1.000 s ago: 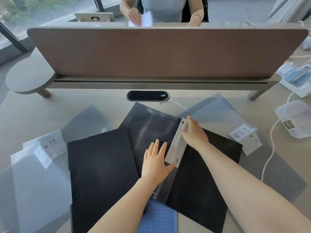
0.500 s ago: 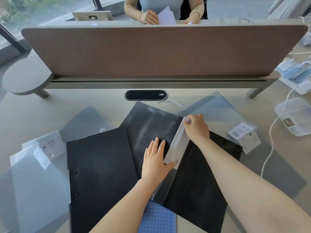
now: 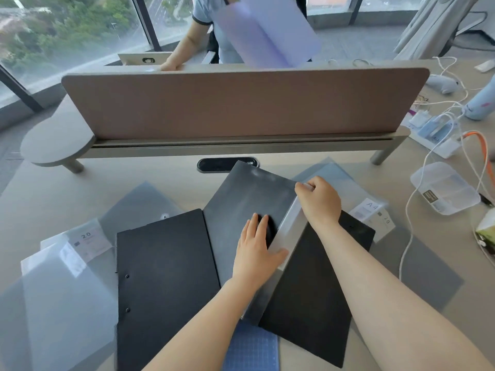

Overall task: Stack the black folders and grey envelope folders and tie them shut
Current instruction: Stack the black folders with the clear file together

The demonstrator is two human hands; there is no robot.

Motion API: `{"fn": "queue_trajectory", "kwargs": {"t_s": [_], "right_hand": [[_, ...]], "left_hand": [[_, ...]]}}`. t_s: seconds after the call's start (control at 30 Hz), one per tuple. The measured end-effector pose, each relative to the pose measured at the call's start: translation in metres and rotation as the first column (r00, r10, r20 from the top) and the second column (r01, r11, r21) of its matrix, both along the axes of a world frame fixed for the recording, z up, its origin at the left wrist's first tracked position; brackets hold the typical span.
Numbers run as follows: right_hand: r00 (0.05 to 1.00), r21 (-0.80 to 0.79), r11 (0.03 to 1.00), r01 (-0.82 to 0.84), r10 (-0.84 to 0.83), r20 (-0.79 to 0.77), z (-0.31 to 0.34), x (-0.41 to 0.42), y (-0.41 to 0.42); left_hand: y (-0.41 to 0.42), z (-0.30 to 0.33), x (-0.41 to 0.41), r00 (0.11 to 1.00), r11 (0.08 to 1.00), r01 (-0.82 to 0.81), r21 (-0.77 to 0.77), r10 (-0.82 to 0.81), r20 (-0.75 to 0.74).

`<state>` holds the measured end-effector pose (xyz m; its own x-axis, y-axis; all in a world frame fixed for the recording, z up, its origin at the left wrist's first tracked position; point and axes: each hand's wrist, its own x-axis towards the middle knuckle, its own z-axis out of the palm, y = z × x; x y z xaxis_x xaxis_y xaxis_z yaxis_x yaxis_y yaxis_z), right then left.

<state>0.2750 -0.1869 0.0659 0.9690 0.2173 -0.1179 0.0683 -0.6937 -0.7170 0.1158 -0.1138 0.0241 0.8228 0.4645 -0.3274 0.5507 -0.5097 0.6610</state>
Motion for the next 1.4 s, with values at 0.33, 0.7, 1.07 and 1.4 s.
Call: {"fn": "queue_trajectory", "kwargs": {"t_s": [0.33, 0.7, 1.07, 1.4], "right_hand": [[0.994, 0.210, 0.978, 0.012, -0.035, 0.107, 0.075, -0.027, -0.002], [0.958, 0.532, 0.829, -0.171, 0.015, 0.286, 0.146, -0.064, 0.022], [0.927, 0.603, 0.720, -0.345, 0.160, 0.339, 0.152, -0.095, 0.056], [0.998, 0.317, 0.946, -0.063, 0.062, 0.013, 0.062, -0.103, 0.054]], "left_hand": [[-0.014, 0.054, -0.008, 0.976, 1.000, -0.019, -0.013, 0.022, 0.218], [-0.008, 0.105, -0.020, 0.830, 0.979, -0.199, 0.037, 0.148, 0.538], [0.045, 0.125, -0.043, 0.709, 0.943, -0.317, -0.104, 0.308, 0.634], [0.126, 0.120, -0.085, 0.597, 0.781, -0.377, -0.498, 0.616, 0.514]]}}
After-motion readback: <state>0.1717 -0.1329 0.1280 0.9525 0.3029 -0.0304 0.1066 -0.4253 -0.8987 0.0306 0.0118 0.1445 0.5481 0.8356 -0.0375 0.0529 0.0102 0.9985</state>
